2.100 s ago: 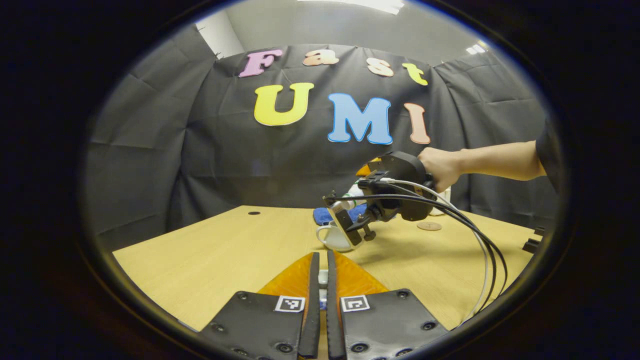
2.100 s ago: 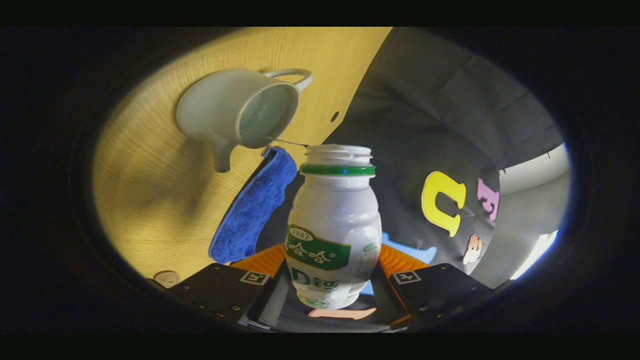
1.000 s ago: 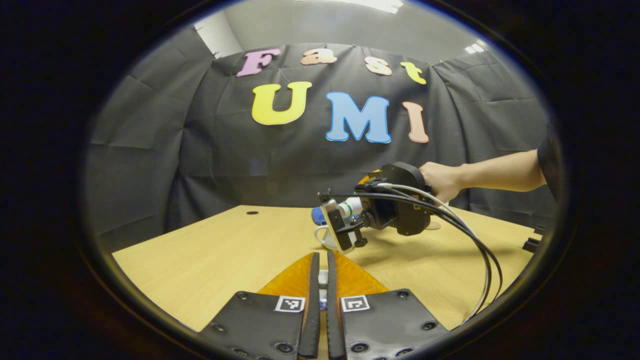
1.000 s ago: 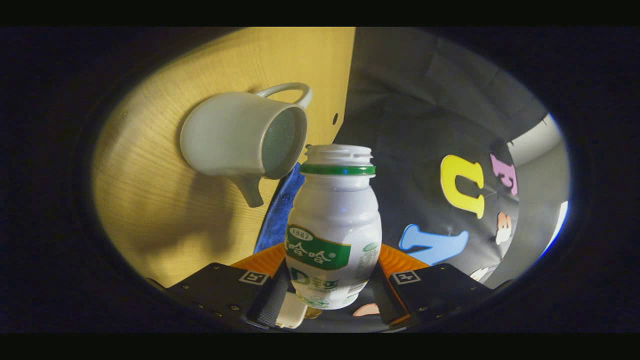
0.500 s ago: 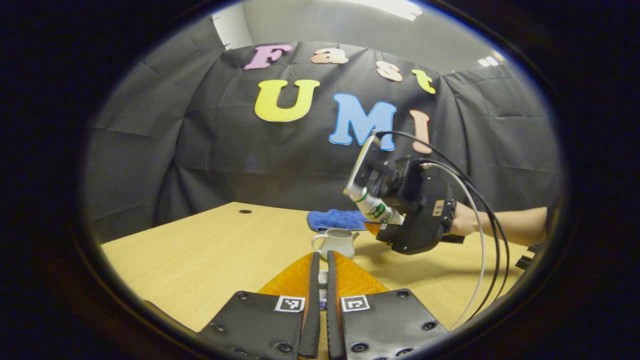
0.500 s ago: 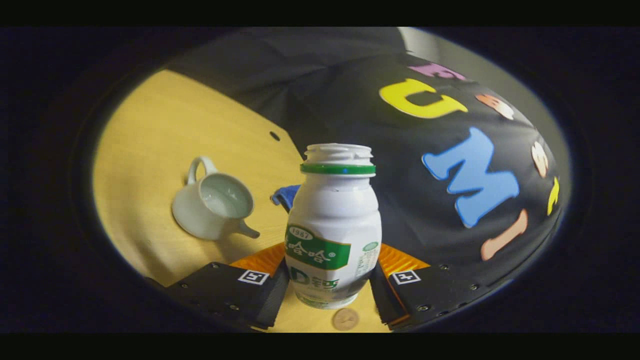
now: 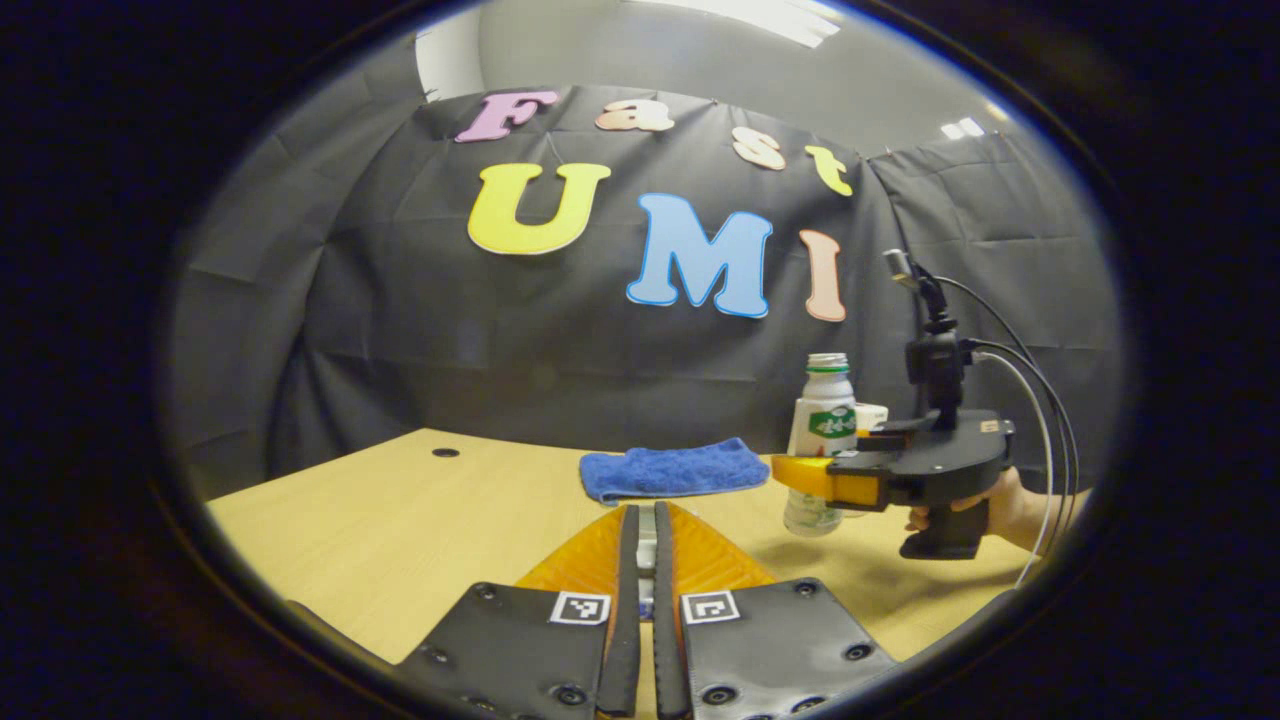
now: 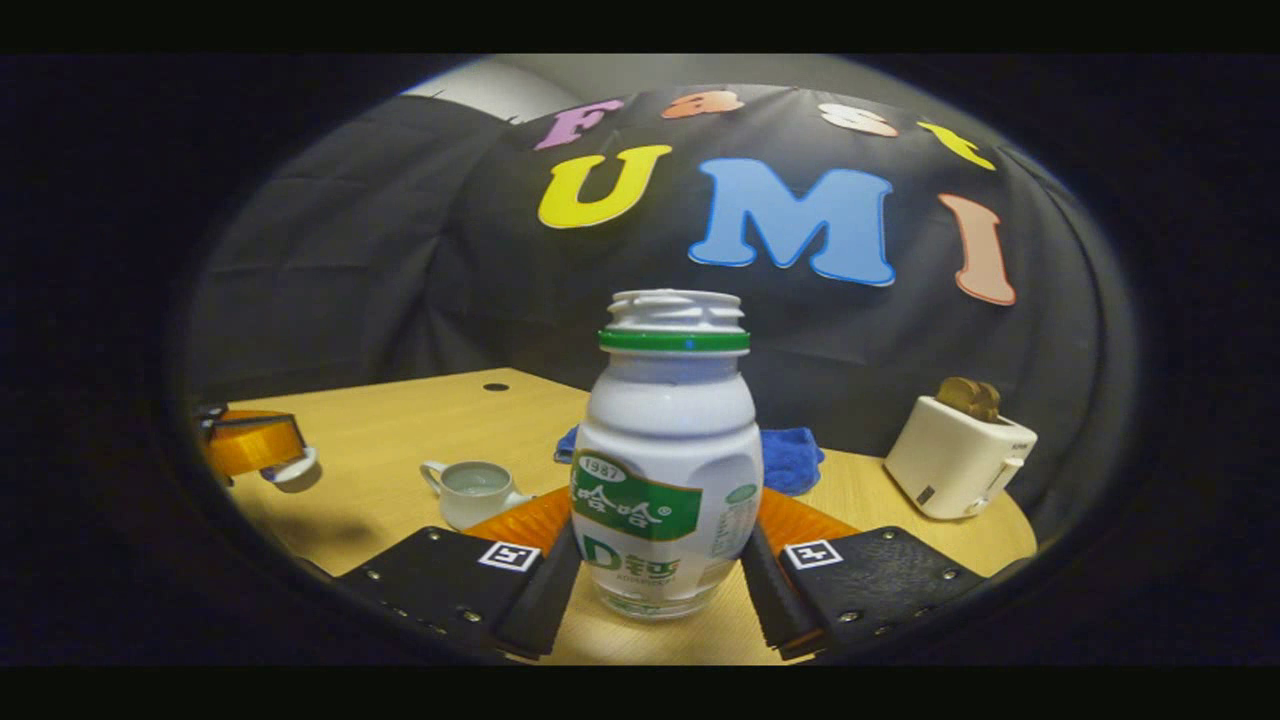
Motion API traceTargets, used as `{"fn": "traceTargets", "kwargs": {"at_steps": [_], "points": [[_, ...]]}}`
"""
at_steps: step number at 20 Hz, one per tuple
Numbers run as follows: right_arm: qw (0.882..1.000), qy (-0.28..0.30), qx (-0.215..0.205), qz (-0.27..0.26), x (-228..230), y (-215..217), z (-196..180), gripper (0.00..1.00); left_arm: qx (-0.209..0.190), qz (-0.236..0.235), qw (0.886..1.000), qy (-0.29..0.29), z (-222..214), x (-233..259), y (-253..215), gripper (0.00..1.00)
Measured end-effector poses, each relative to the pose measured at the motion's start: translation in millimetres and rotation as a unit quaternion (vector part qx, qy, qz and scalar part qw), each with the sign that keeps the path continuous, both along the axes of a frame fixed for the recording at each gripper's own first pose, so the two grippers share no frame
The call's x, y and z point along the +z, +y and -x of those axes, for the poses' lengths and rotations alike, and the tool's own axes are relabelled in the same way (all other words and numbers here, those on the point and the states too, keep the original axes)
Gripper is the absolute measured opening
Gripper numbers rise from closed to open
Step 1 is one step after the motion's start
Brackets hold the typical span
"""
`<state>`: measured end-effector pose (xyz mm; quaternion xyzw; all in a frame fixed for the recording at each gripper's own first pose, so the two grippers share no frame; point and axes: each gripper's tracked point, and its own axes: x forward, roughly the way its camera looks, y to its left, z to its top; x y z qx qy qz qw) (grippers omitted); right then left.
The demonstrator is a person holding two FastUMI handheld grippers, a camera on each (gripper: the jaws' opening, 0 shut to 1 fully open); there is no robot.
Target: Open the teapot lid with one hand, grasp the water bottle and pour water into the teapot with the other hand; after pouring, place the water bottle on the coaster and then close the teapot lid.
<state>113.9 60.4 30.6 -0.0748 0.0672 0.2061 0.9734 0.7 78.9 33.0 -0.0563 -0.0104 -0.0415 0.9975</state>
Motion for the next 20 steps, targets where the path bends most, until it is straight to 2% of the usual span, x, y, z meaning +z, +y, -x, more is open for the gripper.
{"fn": "traceTargets", "kwargs": {"at_steps": [1, 3, 7, 8, 13, 16, 17, 19, 20], "points": [[1.000, 0.003, -0.004, -0.020, 2.3, -7.0, 2.3, 0.74, -0.004, -0.001, 1.000, -0.003, -12.9, 3.6, -2.1, 0.08], [0.999, 0.002, -0.012, -0.049, 6.9, -21.0, 5.1, 0.74, -0.011, -0.004, 1.000, -0.005, -36.9, 9.1, -7.0, 0.16], [0.996, -0.004, -0.046, -0.081, 10.7, -59.3, 7.5, 0.74, -0.020, -0.014, 1.000, 0.000, -79.3, 8.7, -17.5, 0.16], [0.995, -0.004, -0.055, -0.087, 11.4, -67.7, 8.4, 0.74, -0.020, -0.017, 1.000, 0.001, -87.7, 6.8, -19.9, 0.12], [0.991, -0.020, -0.097, -0.092, 18.4, -106.7, 9.1, 0.74, -0.017, -0.033, 0.999, 0.017, -114.8, -9.7, -24.1, 0.12], [0.990, -0.020, -0.100, -0.098, 17.2, -113.0, 9.4, 0.74, -0.014, -0.044, 0.999, 0.022, -125.3, -16.4, -24.7, 0.12], [0.990, -0.019, -0.101, -0.098, 16.9, -113.8, 9.5, 0.74, -0.013, -0.047, 0.998, 0.027, -128.8, -20.3, -24.5, 0.16], [0.990, -0.018, -0.101, -0.097, 15.5, -115.5, 8.9, 0.74, -0.007, -0.055, 0.998, 0.034, -135.4, -27.9, -22.7, 0.09], [0.990, -0.018, -0.101, -0.096, 14.3, -116.4, 9.7, 0.74, -0.004, -0.055, 0.998, 0.037, -137.3, -31.0, -19.5, 0.12]]}}
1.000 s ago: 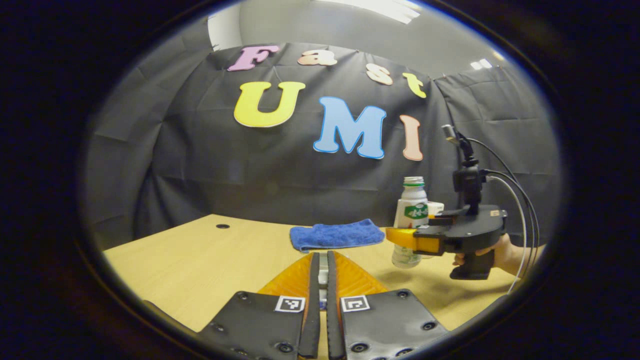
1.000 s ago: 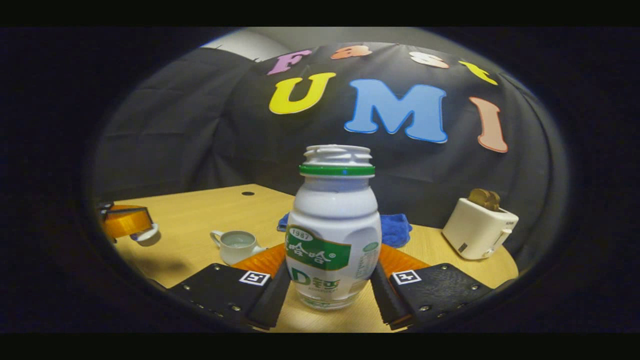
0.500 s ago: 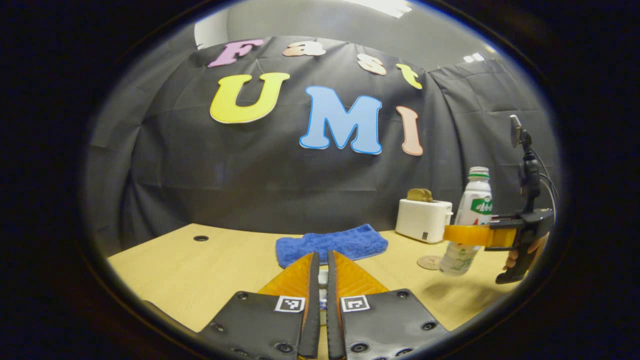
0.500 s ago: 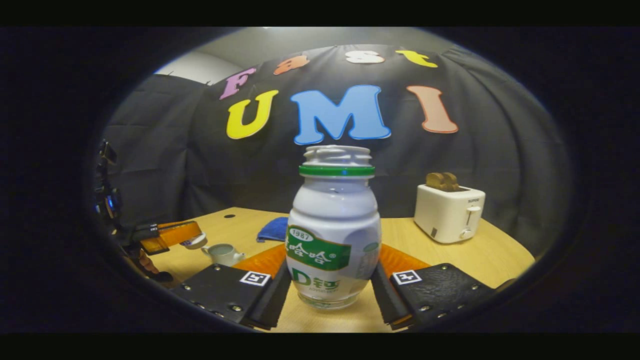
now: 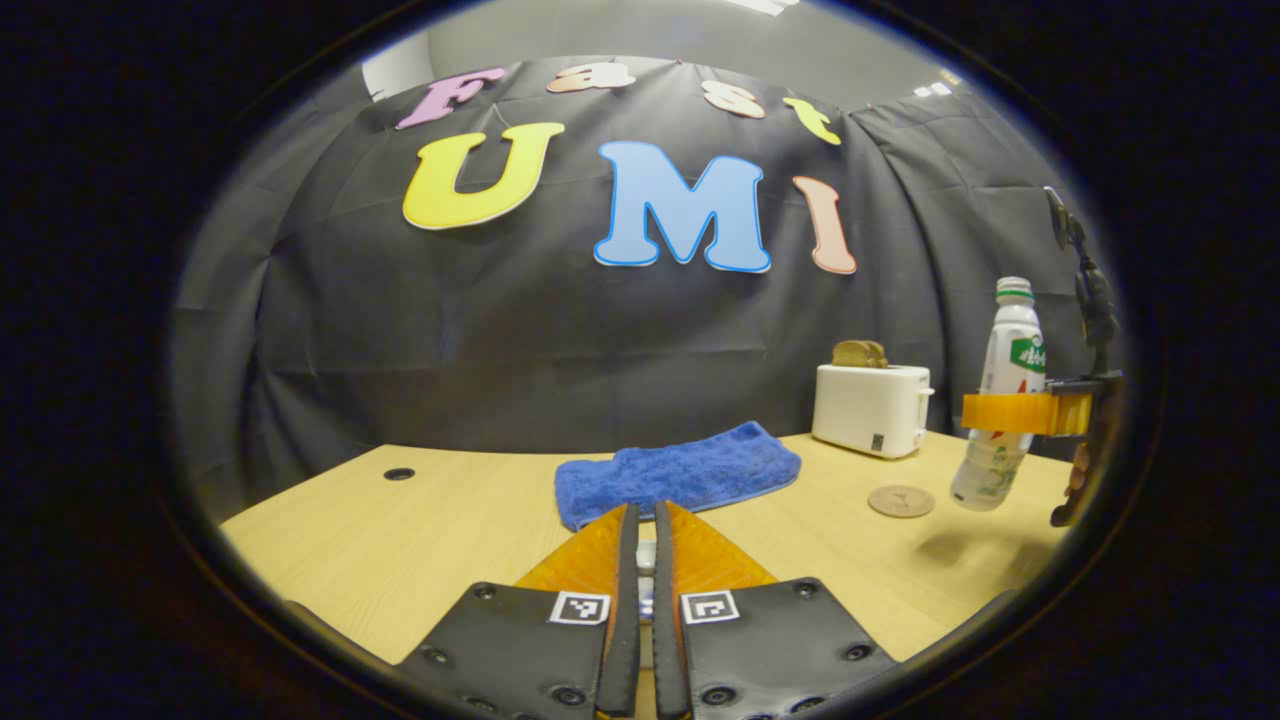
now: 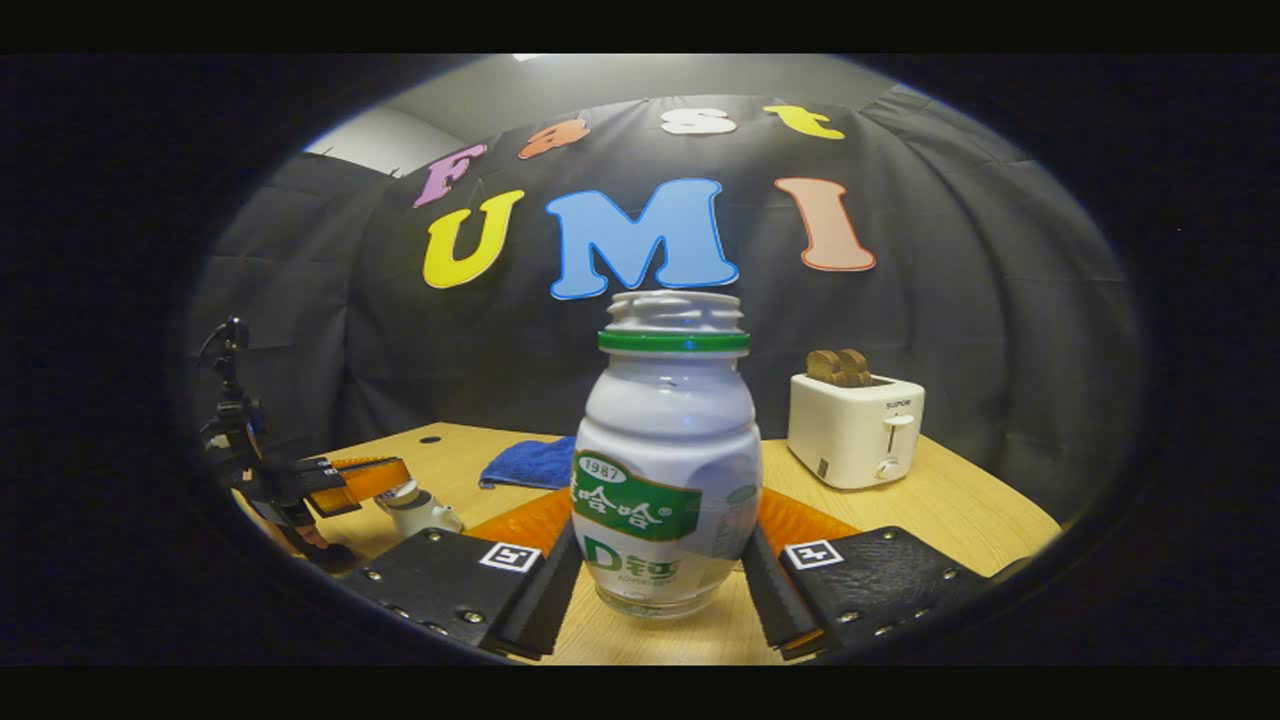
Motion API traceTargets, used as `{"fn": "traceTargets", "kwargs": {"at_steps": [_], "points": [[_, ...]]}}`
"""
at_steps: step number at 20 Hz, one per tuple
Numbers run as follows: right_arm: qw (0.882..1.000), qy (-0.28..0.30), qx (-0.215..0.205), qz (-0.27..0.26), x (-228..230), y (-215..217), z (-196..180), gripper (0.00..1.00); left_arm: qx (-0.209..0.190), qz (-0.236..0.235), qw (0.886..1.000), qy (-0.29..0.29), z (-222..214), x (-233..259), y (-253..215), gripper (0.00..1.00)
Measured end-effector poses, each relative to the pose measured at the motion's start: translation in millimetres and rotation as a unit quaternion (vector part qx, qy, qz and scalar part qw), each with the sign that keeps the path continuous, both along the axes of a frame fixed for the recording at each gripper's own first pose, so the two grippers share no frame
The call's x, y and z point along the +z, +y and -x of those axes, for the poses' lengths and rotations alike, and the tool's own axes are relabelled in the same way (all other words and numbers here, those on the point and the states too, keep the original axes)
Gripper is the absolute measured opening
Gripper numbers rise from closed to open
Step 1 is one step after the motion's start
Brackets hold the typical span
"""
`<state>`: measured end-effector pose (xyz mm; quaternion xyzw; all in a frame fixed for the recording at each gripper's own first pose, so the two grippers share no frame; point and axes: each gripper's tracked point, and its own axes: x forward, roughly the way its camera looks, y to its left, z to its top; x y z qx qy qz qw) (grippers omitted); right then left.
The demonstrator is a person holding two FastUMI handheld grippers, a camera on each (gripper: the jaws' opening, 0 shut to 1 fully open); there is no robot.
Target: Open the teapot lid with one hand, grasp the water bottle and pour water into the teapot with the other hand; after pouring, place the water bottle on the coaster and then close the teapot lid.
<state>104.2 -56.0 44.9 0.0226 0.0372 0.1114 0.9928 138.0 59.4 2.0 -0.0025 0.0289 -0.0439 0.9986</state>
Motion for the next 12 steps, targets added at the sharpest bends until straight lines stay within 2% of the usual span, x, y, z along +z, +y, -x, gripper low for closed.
{"fn": "traceTargets", "kwargs": {"at_steps": [2, 4, 5, 6, 9, 11, 12], "points": [[1.000, 0.000, -0.001, 0.003, -1.9, -1.2, -1.7, 0.74, -0.007, 0.007, 1.000, 0.008, -2.3, -8.7, -3.6, 0.16], [1.000, 0.001, -0.007, 0.019, -5.1, -4.0, -4.6, 0.74, -0.009, 0.007, 1.000, 0.007, -5.3, -7.9, -3.6, 0.16], [1.000, 0.001, -0.007, 0.022, -5.4, -4.0, -5.4, 0.74, -0.009, 0.007, 1.000, 0.007, -6.6, -8.8, -3.5, 0.12], [1.000, 0.001, -0.005, 0.020, -5.6, -1.9, -5.4, 0.74, -0.008, 0.007, 1.000, 0.008, -7.5, -10.5, -2.6, 0.16], [1.000, 0.002, -0.005, 0.021, -7.0, -1.0, -7.8, 0.74, -0.005, 0.011, 1.000, 0.011, -10.5, -15.6, -0.3, 0.16], [1.000, 0.003, -0.004, 0.021, -7.7, 0.1, -9.0, 0.74, -0.004, 0.010, 1.000, 0.018, -10.8, -18.7, -1.3, 0.12], [1.000, 0.003, -0.004, 0.020, -7.9, 1.6, -8.8, 0.74, -0.006, 0.008, 1.000, 0.016, -12.9, -20.2, -2.6, 0.16]]}}
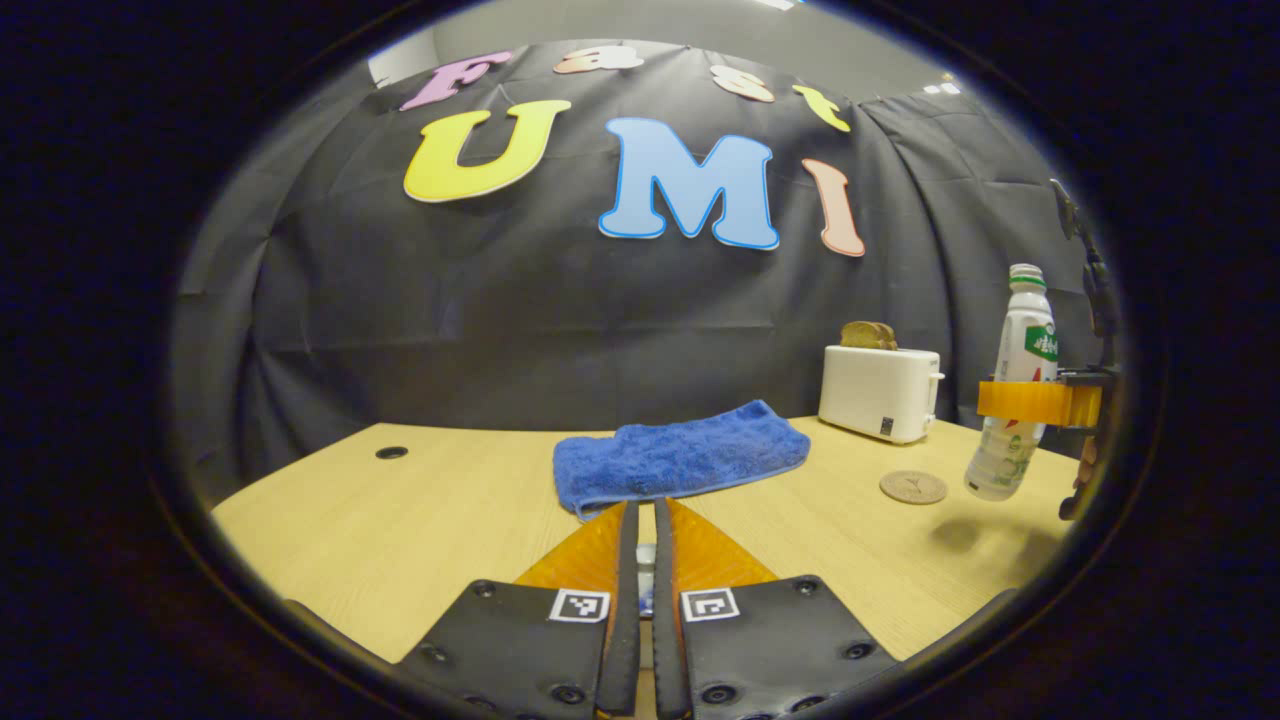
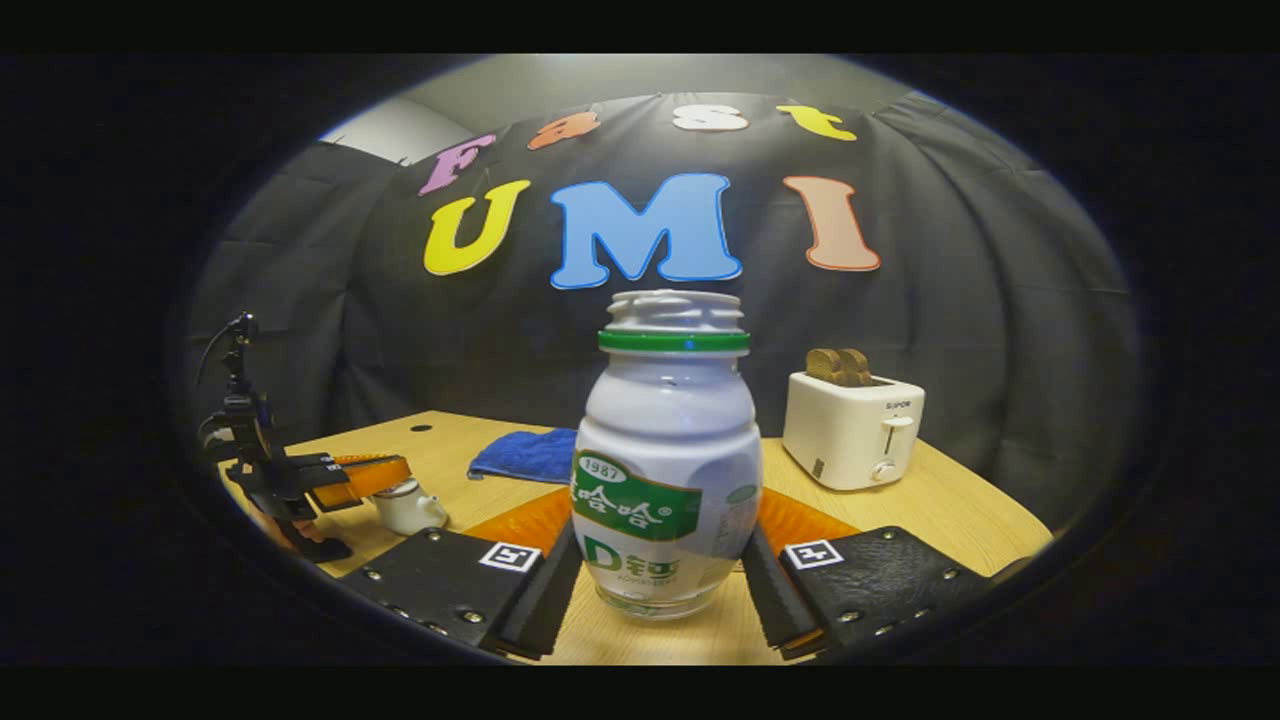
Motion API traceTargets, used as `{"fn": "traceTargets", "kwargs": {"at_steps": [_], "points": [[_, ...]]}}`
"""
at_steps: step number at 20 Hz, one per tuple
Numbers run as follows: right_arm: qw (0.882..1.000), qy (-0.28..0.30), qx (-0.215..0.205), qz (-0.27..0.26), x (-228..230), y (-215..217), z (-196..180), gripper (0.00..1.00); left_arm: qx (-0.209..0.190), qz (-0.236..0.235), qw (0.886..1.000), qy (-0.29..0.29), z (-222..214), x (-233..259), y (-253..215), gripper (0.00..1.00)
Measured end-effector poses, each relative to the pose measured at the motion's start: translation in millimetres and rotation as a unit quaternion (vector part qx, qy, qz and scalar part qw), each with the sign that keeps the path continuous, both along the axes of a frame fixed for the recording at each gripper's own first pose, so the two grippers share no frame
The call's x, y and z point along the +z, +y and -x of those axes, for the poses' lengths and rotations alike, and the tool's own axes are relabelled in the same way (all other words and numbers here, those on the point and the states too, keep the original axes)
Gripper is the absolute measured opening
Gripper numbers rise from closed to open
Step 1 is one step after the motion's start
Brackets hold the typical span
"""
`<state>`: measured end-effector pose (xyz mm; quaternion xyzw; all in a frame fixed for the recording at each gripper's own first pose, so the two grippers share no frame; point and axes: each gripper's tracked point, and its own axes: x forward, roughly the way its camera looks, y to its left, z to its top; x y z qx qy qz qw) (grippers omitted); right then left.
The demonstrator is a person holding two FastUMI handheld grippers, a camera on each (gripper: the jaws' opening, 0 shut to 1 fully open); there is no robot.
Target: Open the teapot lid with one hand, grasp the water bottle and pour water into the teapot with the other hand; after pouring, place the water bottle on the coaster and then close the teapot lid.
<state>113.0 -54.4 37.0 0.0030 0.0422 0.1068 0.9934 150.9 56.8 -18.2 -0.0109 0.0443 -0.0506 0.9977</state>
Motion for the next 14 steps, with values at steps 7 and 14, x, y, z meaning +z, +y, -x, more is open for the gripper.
{"fn": "traceTargets", "kwargs": {"at_steps": [7, 14], "points": [[1.000, -0.002, -0.011, 0.010, 1.8, -3.9, -4.0, 0.74, 0.006, 0.002, 1.000, -0.017, 7.9, 7.0, 6.9, 0.31], [0.999, -0.008, -0.042, 0.016, 21.2, -25.5, -31.6, 0.74, 0.054, 0.002, 0.995, -0.089, 76.8, 73.8, 46.5, 0.53]]}}
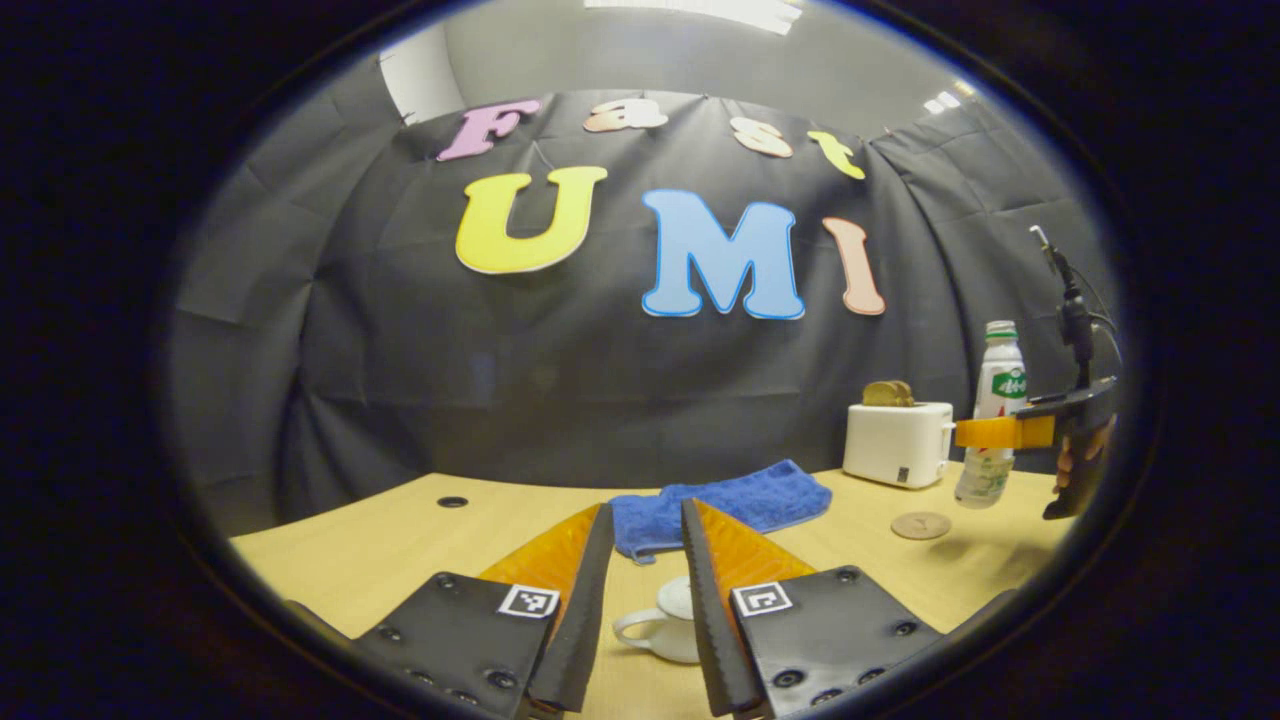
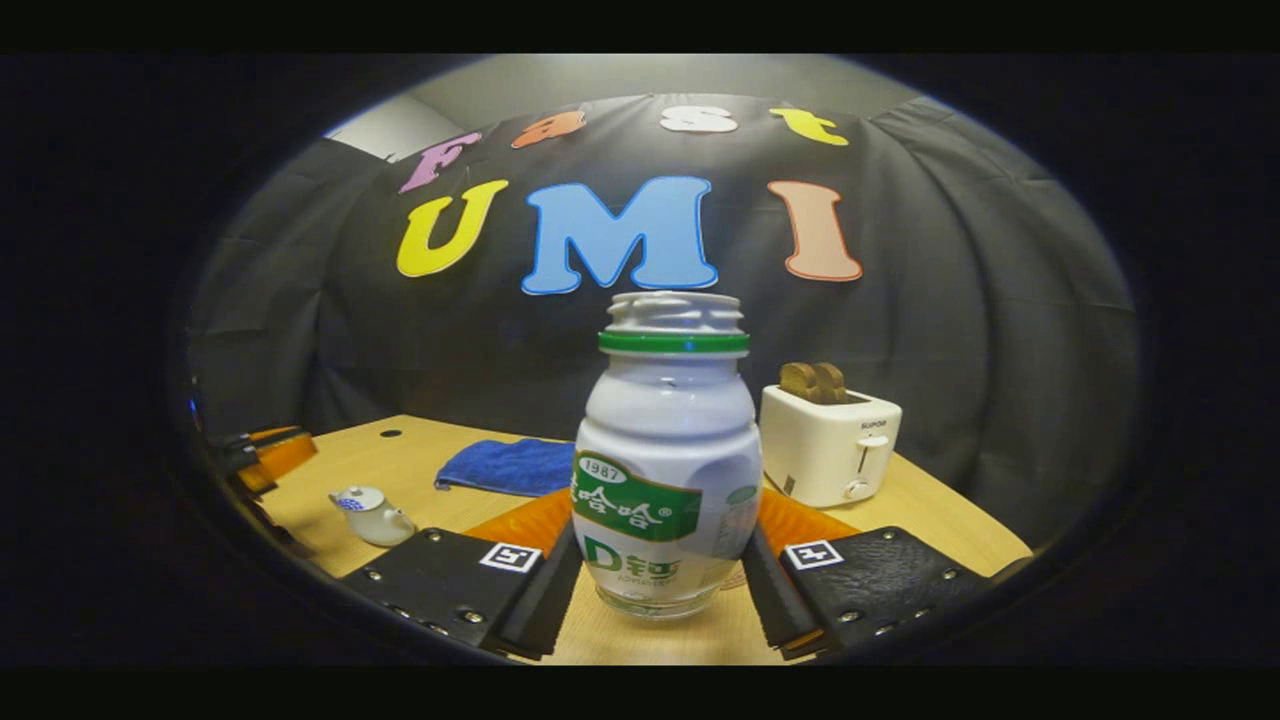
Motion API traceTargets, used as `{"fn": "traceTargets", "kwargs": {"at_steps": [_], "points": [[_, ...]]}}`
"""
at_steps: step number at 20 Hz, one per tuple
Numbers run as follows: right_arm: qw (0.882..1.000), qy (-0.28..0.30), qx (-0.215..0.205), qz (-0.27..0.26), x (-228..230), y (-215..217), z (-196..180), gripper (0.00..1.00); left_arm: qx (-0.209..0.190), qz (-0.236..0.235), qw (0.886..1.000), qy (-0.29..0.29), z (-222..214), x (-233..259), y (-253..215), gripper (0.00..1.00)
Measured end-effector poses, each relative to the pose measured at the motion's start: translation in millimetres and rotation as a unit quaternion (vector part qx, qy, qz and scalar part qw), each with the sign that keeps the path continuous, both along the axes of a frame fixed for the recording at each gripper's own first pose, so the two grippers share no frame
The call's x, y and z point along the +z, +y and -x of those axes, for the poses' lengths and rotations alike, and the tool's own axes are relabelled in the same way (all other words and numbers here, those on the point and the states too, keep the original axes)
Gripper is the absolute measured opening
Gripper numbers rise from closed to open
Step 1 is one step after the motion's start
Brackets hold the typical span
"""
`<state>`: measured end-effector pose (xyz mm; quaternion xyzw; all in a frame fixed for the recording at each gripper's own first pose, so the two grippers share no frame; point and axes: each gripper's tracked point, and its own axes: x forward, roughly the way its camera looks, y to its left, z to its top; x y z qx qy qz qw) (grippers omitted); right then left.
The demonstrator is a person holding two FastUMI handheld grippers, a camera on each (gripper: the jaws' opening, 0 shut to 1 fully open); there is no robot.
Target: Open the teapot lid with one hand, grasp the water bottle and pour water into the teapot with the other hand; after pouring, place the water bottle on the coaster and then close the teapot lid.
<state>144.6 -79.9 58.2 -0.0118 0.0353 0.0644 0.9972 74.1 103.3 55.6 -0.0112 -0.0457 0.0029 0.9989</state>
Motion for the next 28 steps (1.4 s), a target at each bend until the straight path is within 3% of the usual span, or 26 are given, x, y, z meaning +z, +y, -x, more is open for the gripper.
{"fn": "traceTargets", "kwargs": {"at_steps": [4, 9, 16, 17, 18, 22, 28], "points": [[0.999, 0.034, -0.022, -0.002, -17.7, -17.2, -33.3, 0.74, -0.009, 0.013, 1.000, -0.005, 47.6, 5.8, -3.2, 0.84], [0.997, 0.060, -0.044, -0.036, -36.0, -32.7, -62.5, 0.74, 0.010, 0.015, 1.000, 0.000, 69.7, -1.4, 11.5, 0.84], [0.996, 0.050, -0.069, -0.010, -50.5, -44.8, -84.4, 0.74, 0.022, 0.067, 0.997, 0.027, 62.9, -32.2, 26.8, 0.87], [0.996, 0.055, -0.070, -0.007, -56.4, -44.4, -86.6, 0.74, 0.023, 0.071, 0.997, 0.026, 63.3, -33.1, 26.7, 0.81], [0.996, 0.057, -0.070, -0.007, -59.7, -44.0, -88.4, 0.74, 0.021, 0.073, 0.997, 0.022, 64.8, -31.9, 26.2, 0.82], [0.996, 0.052, -0.064, -0.016, -64.5, -37.0, -93.8, 0.74, 0.021, 0.061, 0.997, 0.032, 65.3, -41.8, 20.6, 0.87], [0.997, 0.058, -0.056, 0.012, -73.7, -35.2, -95.7, 0.74, 0.015, 0.039, 0.999, 0.030, 65.8, -36.5, 8.1, 0.89]]}}
